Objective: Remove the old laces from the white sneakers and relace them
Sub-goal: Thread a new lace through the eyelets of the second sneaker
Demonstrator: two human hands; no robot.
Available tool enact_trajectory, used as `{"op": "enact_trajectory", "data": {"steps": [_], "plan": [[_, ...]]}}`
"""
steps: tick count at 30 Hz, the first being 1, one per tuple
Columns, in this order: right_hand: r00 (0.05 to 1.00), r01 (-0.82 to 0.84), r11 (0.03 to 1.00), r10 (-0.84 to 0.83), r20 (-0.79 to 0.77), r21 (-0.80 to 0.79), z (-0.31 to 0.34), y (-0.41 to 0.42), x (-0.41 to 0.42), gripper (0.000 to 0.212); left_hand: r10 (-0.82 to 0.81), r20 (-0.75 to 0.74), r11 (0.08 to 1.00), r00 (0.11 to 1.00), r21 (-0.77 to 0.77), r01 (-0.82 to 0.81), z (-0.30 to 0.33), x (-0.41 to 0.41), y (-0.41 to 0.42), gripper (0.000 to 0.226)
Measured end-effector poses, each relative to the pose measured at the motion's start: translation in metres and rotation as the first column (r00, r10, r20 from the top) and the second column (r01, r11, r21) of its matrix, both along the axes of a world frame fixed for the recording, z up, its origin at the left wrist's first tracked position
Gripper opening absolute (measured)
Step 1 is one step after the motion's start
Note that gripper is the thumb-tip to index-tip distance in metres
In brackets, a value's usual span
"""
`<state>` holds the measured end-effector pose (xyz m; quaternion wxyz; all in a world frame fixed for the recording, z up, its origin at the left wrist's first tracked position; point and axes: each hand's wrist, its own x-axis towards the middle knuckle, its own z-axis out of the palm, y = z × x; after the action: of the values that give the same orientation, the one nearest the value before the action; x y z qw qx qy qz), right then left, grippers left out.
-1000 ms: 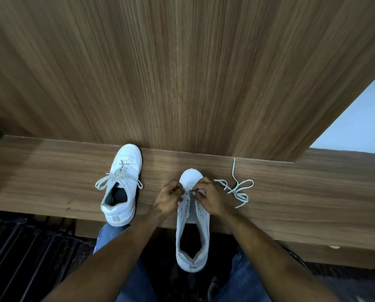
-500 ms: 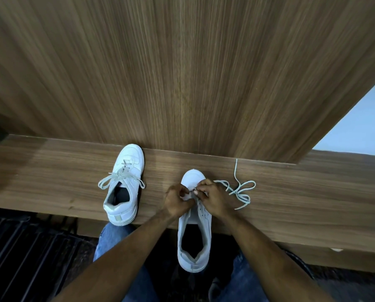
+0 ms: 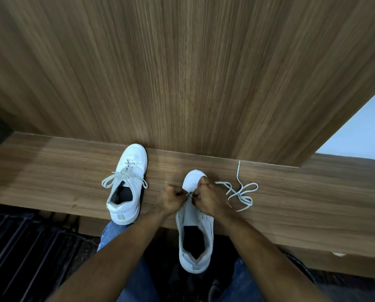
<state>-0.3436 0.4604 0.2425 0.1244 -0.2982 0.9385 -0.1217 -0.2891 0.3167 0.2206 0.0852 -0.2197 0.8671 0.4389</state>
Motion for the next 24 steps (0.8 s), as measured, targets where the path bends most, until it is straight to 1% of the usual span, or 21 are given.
{"op": "enact_trajectory", "data": {"steps": [2, 4, 6, 8, 11, 13, 16, 18, 20, 21, 24], "plan": [[1.0, -0.004, 0.998, 0.004, 0.013, 0.056, 0.011, -0.002, 0.002, 0.018, -0.026, -0.012, 1.0, 1.0, -0.016, 0.026, 0.0, 0.0, -0.001, 0.018], [1.0, 0.006, 0.996, -0.005, -0.013, 0.085, 0.017, -0.004, 0.003, 0.016, -0.05, -0.021, 0.998, 0.999, -0.032, 0.05, -0.001, 0.001, -0.001, 0.018], [0.999, 0.022, 0.995, -0.019, -0.031, 0.099, 0.015, -0.006, 0.003, 0.024, -0.061, -0.028, 0.997, 0.998, -0.049, 0.06, -0.001, 0.001, -0.001, 0.017], [0.998, 0.054, 0.996, -0.054, -0.01, 0.074, 0.007, -0.008, 0.001, 0.024, -0.059, -0.026, 0.997, 0.998, -0.042, 0.058, -0.001, 0.001, -0.001, 0.018], [0.988, 0.149, 0.989, -0.149, 0.037, 0.009, -0.009, -0.006, -0.001, 0.034, -0.046, -0.021, 0.999, 0.999, -0.026, 0.045, -0.001, 0.001, 0.0, 0.018], [0.98, 0.194, 0.981, -0.193, 0.052, -0.018, -0.014, -0.003, 0.0, 0.034, -0.022, -0.008, 1.0, 1.0, -0.012, 0.022, -0.002, 0.0, 0.0, 0.02], [0.987, 0.16, 0.987, -0.158, 0.041, -0.028, -0.017, 0.0, 0.002, 0.027, 0.002, 0.045, 0.998, 0.999, 0.057, -0.004, -0.004, -0.001, -0.001, 0.021], [0.988, 0.15, 0.987, -0.148, 0.051, -0.048, -0.02, 0.001, 0.004, 0.025, 0.03, 0.069, 0.985, 0.997, 0.166, -0.041, -0.004, -0.003, -0.002, 0.021], [0.985, 0.163, 0.984, -0.159, 0.066, -0.072, -0.023, 0.0, 0.006, 0.024, 0.082, 0.1, 0.949, 0.992, 0.295, -0.108, -0.004, -0.006, -0.004, 0.021], [0.983, 0.178, 0.98, -0.173, 0.068, -0.086, -0.022, -0.001, 0.008, 0.024, 0.09, 0.105, 0.941, 0.99, 0.316, -0.119, -0.005, -0.007, -0.005, 0.023], [0.97, 0.241, 0.962, -0.233, 0.074, -0.129, -0.023, -0.006, 0.012, 0.019, 0.056, 0.06, 0.976, 0.997, 0.208, -0.068, -0.008, -0.013, -0.006, 0.024]]}}
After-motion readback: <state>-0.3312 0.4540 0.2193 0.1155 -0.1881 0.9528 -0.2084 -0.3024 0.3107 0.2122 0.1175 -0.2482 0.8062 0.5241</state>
